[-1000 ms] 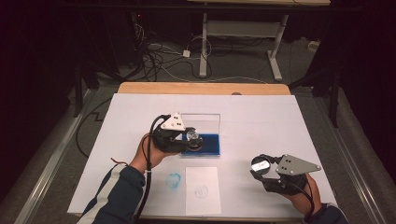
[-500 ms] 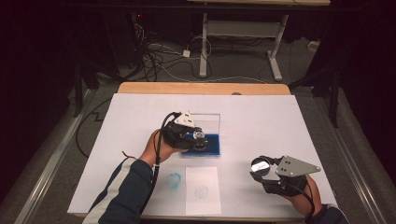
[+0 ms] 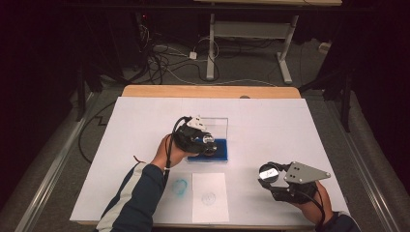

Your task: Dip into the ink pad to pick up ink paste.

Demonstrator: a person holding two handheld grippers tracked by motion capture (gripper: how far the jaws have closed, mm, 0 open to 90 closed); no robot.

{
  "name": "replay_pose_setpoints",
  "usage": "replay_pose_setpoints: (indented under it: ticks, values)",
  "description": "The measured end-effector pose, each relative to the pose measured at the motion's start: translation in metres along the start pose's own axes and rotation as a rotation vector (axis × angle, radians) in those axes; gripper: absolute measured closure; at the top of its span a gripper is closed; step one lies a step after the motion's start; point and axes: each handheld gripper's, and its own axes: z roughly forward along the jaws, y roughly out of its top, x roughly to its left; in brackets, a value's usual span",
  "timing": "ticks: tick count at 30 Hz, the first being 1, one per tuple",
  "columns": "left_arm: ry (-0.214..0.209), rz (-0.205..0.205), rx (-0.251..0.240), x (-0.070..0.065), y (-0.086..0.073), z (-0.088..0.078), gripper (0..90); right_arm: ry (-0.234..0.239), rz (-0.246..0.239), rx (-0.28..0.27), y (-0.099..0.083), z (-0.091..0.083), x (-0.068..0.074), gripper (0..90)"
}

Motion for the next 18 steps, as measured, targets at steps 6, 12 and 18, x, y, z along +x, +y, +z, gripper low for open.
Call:
replay_pose_setpoints:
  ticks: [6, 12, 18]
  values:
    - [0.017, -0.013, 0.008, 0.004, -0.002, 0.006, 54.2, 0.002, -0.001, 0.004, 0.000, 0.001, 0.000, 39.0]
    - [0.023, -0.022, 0.020, 0.006, -0.004, 0.013, 54.2, 0.005, -0.001, 0.006, -0.001, 0.001, 0.000, 39.0]
    - [0.023, -0.041, 0.015, 0.010, -0.008, 0.017, 54.2, 0.006, -0.005, 0.007, 0.000, 0.001, 0.001, 39.0]
